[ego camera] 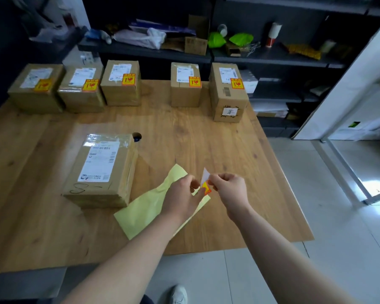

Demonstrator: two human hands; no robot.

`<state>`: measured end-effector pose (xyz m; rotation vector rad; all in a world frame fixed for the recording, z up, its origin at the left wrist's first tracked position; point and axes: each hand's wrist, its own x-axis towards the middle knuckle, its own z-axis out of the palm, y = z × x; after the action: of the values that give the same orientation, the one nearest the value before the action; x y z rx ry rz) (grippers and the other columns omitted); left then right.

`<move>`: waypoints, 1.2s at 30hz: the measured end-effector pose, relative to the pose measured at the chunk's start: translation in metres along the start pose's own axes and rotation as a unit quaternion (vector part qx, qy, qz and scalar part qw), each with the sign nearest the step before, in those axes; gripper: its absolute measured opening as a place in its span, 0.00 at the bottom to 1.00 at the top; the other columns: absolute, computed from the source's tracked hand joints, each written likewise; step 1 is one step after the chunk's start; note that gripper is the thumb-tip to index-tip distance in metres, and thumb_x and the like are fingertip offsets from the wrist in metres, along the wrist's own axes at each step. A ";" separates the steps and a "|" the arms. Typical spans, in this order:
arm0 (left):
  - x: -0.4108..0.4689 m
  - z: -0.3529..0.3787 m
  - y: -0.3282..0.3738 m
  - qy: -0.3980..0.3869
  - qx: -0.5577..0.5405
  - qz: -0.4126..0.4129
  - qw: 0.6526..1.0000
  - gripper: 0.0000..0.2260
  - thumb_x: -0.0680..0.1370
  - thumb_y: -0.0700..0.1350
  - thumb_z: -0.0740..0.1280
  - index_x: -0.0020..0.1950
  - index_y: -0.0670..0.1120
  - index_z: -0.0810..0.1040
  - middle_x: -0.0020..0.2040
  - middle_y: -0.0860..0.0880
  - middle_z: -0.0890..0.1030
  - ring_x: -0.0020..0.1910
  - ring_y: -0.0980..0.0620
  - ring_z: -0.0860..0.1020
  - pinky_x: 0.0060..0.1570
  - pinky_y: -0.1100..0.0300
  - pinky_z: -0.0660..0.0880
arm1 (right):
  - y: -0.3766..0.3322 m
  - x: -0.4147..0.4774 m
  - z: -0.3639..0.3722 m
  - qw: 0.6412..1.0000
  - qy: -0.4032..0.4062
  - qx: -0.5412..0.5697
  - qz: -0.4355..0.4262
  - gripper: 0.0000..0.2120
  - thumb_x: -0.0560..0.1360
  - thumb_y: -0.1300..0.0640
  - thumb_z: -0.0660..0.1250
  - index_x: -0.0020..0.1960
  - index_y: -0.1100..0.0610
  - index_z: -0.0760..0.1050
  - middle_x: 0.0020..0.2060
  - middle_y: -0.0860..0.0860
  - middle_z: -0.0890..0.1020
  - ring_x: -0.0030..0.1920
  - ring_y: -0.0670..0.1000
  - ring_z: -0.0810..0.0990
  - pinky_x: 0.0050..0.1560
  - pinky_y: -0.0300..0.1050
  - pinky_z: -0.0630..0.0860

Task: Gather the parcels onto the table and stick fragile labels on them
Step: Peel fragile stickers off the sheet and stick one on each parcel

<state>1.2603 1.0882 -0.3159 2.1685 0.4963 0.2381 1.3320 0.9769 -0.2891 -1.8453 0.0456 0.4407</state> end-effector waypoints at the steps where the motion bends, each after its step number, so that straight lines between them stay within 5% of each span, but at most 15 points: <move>1: 0.001 -0.005 -0.003 0.011 -0.012 -0.007 1.000 0.08 0.75 0.50 0.69 0.42 0.46 0.77 0.39 0.53 0.81 0.40 0.53 0.79 0.42 0.54 0.76 | -0.001 -0.001 0.006 1.000 -0.011 0.001 -0.003 0.08 0.68 0.58 0.69 0.36 0.64 0.80 0.31 0.53 0.80 0.33 0.48 0.74 0.37 0.44 0.71; 6: 0.001 -0.043 -0.020 0.095 -0.044 -0.098 0.990 0.06 0.76 0.46 0.68 0.43 0.44 0.79 0.38 0.51 0.82 0.39 0.51 0.79 0.38 0.61 0.71 | -0.011 -0.005 0.034 0.998 -0.047 0.015 -0.035 0.17 0.69 0.44 0.71 0.42 0.59 0.80 0.36 0.54 0.83 0.37 0.48 0.79 0.42 0.46 0.75; 11: -0.002 -0.086 -0.042 0.108 -0.174 -0.167 0.964 0.06 0.75 0.46 0.70 0.41 0.44 0.79 0.37 0.45 0.83 0.37 0.48 0.81 0.43 0.49 0.80 | -0.022 -0.013 0.073 0.992 -0.092 -0.059 -0.061 0.09 0.71 0.53 0.73 0.40 0.59 0.80 0.32 0.51 0.81 0.33 0.47 0.75 0.36 0.42 0.72; 15: -0.010 -0.124 -0.054 0.111 -0.230 -0.182 0.949 0.05 0.76 0.43 0.69 0.43 0.41 0.80 0.36 0.46 0.82 0.31 0.57 0.79 0.34 0.62 0.78 | -0.032 -0.026 0.110 0.991 -0.115 -0.039 -0.049 0.10 0.72 0.55 0.73 0.38 0.62 0.79 0.28 0.48 0.79 0.30 0.46 0.73 0.35 0.43 0.71; 26: -0.004 -0.195 -0.103 0.119 0.026 -0.186 0.975 0.06 0.73 0.51 0.72 0.41 0.49 0.84 0.40 0.54 0.84 0.40 0.53 0.80 0.38 0.60 0.74 | -0.036 -0.045 0.195 0.993 -0.095 -0.075 0.004 0.13 0.69 0.55 0.72 0.29 0.56 0.75 0.24 0.50 0.78 0.26 0.50 0.74 0.35 0.51 0.76; 36: 0.006 -0.205 -0.114 0.065 0.027 -0.244 0.967 0.08 0.70 0.52 0.74 0.33 0.52 0.79 0.35 0.55 0.81 0.38 0.52 0.79 0.34 0.62 0.70 | -0.035 -0.049 0.214 0.993 -0.047 -0.102 0.032 0.12 0.69 0.58 0.70 0.28 0.57 0.72 0.24 0.51 0.77 0.28 0.52 0.76 0.39 0.56 0.80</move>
<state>1.1659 1.3008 -0.2844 2.0147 1.1000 0.0940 1.2365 1.1771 -0.2946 -2.0253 -0.0043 0.5943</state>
